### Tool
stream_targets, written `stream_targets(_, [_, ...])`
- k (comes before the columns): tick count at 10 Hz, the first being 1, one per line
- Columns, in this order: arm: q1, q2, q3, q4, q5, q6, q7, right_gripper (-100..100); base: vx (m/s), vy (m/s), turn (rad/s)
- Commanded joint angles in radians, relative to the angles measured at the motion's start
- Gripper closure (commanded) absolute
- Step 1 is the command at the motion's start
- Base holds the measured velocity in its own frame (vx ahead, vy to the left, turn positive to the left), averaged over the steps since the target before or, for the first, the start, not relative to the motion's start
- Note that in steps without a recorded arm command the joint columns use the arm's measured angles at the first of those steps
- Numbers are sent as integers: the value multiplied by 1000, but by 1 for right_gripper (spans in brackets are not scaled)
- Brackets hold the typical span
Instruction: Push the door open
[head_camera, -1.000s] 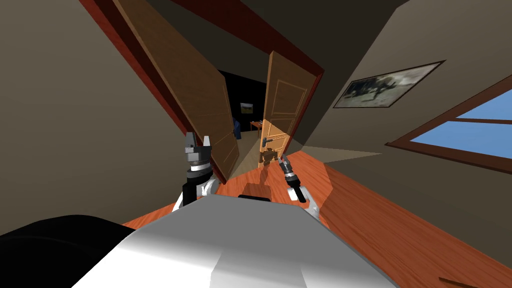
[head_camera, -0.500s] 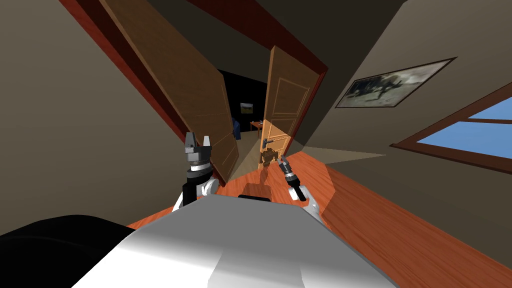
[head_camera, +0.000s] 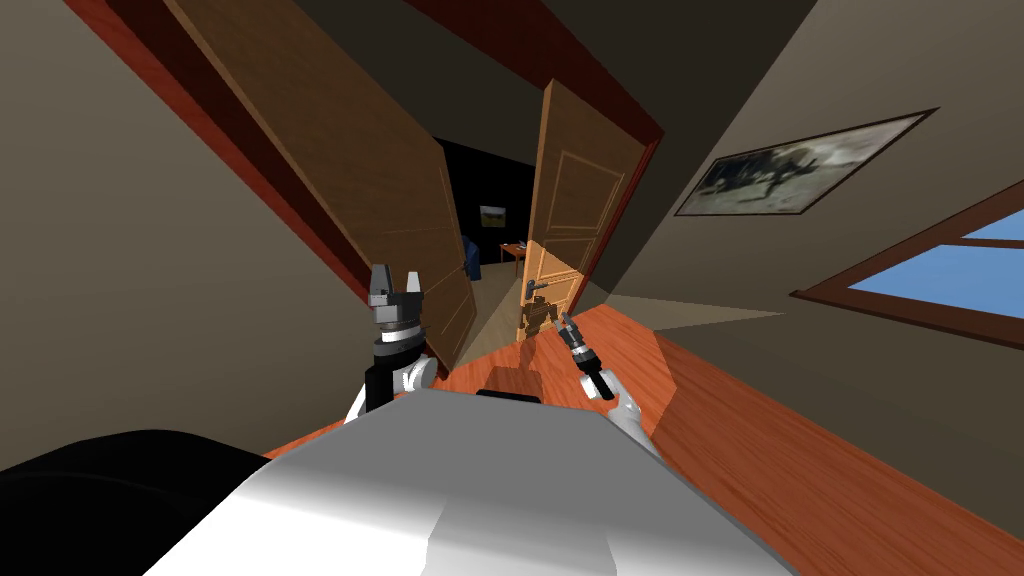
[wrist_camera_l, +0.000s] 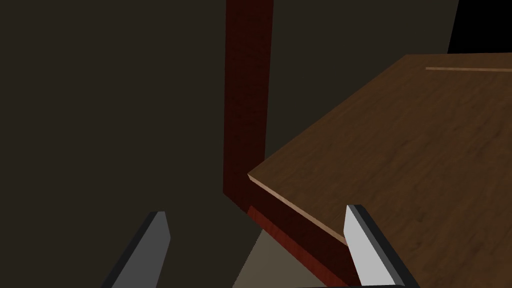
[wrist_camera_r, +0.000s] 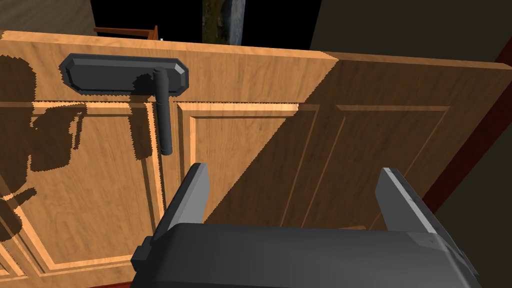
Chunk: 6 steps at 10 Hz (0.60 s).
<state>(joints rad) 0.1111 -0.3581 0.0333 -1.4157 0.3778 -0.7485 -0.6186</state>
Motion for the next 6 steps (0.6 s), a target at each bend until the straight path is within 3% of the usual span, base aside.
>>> stream_targets(1, [-17,-12,1,41,12,-16,-24,-100,94,14,-1])
stream_targets(6, [-70,-59,2,165,53,-59,-108,-100,120,15,-2])
